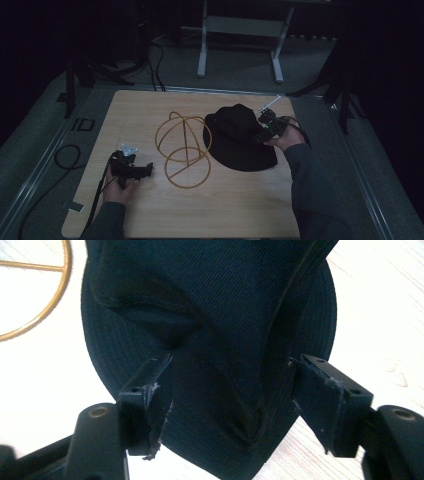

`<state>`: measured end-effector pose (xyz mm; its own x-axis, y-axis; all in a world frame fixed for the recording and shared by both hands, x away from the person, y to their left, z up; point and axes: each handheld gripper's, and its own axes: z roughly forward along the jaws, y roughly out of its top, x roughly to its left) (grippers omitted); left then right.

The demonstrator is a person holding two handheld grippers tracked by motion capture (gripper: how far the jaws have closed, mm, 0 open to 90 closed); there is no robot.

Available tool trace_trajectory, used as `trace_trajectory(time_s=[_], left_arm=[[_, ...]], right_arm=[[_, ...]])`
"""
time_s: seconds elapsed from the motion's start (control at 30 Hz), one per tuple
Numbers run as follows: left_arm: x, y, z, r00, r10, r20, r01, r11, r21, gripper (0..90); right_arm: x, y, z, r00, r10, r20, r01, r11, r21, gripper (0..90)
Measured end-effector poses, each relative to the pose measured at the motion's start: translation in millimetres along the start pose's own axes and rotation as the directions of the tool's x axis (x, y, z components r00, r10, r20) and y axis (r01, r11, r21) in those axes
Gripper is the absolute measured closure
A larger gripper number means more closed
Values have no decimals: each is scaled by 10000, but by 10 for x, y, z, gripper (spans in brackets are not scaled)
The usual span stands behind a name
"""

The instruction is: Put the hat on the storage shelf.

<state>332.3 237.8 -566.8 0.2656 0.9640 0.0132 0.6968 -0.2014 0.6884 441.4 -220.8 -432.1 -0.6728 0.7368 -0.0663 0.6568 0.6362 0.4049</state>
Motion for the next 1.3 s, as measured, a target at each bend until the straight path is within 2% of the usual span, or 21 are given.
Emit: trace_trajectory(time_s=[0.07, 0.1, 0.37, 0.47, 0.67, 0.8, 0.9, 1.03, 1.13, 1.23, 1.3], left_arm=[[0, 0, 0, 10000, -1, 0, 1, 10000, 0, 18], [0, 0, 0, 10000, -4, -1, 4, 10000, -1, 18], [0, 0, 0, 10000, -3, 1, 3, 10000, 0, 18], [-1, 0, 0, 10000, -8, 0, 8, 10000, -1, 18], [0, 0, 0, 10000, -6, -1, 6, 10000, 1, 18], [-1, 0, 0, 10000, -11, 0, 11, 10000, -4, 18], [-1, 0, 0, 10000, -7, 0, 7, 10000, -5, 18], [-1, 0, 0, 10000, -10, -1, 10, 10000, -5, 18], [-1, 0, 0, 10000, -7, 1, 7, 10000, -7, 18], [0, 0, 0, 10000, -7, 0, 7, 10000, -4, 18], [0, 0, 0, 10000, -4, 1, 4, 10000, -5, 18]], right_arm=[[-3, 10, 6, 10000, -29, 10, 29, 10000, 54, 355], [-14, 33, 13, 9997, -162, -187, 165, 9998, 132, 407], [-65, 110, 54, 9988, -398, -289, 412, 9979, 492, 470], [-86, 126, 64, 9987, -332, -398, 355, 9976, 592, 510], [-108, 153, 69, 9988, -274, -414, 298, 9977, 606, 482], [-109, 203, 67, 9977, -294, -609, 331, 9977, 596, 444], [-92, 240, 93, 9973, -434, -597, 481, 9957, 793, 422], [-80, 278, 131, 9976, -392, -565, 449, 9937, 1026, 429], [-77, 308, 176, 9971, -382, -662, 466, 9905, 1295, 476], [-75, 333, 204, 9973, -424, -600, 513, 9867, 1541, 582], [-71, 345, 206, 9955, -482, -814, 607, 9855, 1587, 647]])
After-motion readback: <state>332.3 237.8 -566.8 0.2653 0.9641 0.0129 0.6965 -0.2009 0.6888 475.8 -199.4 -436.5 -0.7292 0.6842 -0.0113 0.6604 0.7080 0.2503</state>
